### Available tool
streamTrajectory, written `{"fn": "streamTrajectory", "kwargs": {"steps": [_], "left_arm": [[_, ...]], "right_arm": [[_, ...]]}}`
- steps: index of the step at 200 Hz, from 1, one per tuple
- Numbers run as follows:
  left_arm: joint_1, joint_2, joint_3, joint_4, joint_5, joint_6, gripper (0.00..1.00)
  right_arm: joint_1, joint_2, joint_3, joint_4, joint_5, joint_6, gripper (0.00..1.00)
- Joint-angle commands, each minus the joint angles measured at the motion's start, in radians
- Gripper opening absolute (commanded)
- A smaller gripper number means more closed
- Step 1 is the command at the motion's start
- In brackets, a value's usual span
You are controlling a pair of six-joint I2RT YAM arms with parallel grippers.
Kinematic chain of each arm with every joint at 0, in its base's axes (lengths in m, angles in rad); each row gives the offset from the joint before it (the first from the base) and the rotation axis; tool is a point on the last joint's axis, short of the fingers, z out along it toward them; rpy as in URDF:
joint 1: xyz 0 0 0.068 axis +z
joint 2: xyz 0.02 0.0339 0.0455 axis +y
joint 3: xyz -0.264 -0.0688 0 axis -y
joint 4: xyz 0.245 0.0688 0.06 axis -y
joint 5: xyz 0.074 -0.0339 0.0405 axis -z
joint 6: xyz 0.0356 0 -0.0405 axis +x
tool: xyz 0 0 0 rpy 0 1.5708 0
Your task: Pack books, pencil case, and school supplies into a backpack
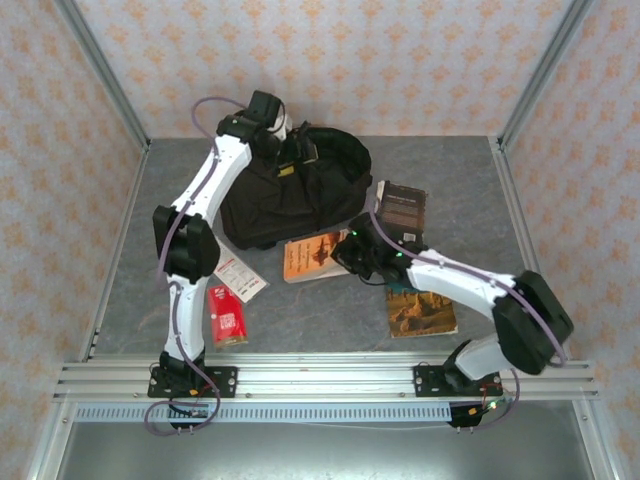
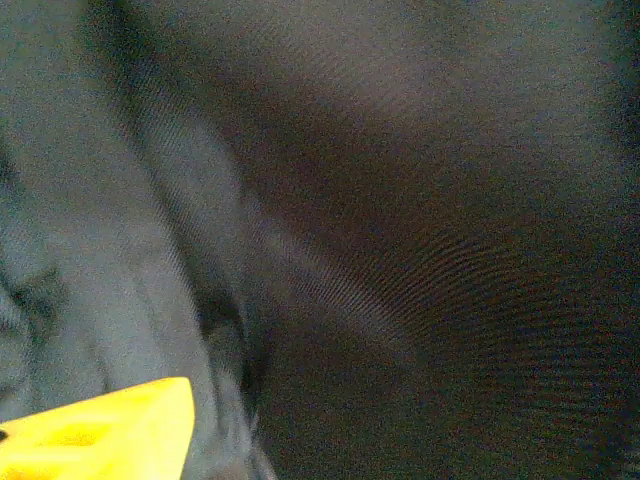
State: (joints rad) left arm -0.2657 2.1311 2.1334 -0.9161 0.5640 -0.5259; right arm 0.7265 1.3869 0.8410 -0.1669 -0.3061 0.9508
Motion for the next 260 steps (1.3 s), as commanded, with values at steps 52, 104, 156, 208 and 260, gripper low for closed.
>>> {"fn": "streamTrajectory", "kwargs": {"steps": [52,104,156,208,260], "left_arm": [[-0.062,-0.283,-0.462,0.244,0.190,0.084,0.81],[-0.120,-0.385,-0.527,0.415,0.532,0.119,0.82],[-0.233,-0.504,-0.602,0.343,0.565,0.207,0.83],[-0.253,-0.636,-0.798,0.457,0.570,0.156,0.80],[-0.255,-0.710,-0.879,0.629,0.613,0.040,0.57]], "right_arm": [[-0.055,-0.335,0.001,-0.214,-0.145,-0.414,0.04],[-0.077,-0.440,0.138,-0.395,-0.260,-0.516,0.06],[-0.124,-0.537,0.203,-0.457,-0.312,-0.521,0.06],[-0.177,-0.586,0.260,-0.464,-0.336,-0.512,0.05],[-0.182,-0.566,0.286,-0.463,-0.266,-0.500,0.05]]}}
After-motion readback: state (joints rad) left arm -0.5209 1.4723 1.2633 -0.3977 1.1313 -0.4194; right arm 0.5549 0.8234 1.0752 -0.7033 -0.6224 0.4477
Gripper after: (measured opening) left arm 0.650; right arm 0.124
